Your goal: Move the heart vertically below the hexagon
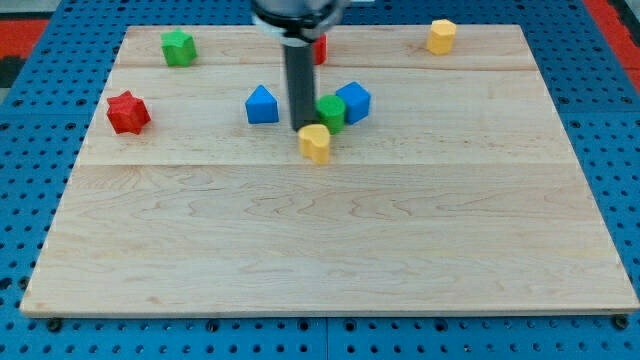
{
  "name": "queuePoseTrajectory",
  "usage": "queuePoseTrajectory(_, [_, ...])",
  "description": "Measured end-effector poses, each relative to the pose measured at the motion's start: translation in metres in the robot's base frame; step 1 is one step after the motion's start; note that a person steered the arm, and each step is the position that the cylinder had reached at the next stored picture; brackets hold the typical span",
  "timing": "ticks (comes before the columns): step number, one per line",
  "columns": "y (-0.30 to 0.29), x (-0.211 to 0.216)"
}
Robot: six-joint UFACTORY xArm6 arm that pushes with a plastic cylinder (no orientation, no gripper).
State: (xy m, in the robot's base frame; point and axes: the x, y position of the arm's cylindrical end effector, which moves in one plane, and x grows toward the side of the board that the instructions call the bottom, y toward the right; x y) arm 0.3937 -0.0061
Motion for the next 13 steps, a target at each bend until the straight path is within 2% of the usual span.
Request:
queuePoseTrajectory(1, [0.007, 0.012])
queuePoseTrajectory(4, [-0.036, 0.055])
queuePoseTrajectory(6, [0.121, 0.029])
queuePoseTrajectory(7, [0.149, 0.001])
queuePoseTrajectory(9, [0.121, -0.017])
queuePoseTrajectory(13, [0.126, -0.051])
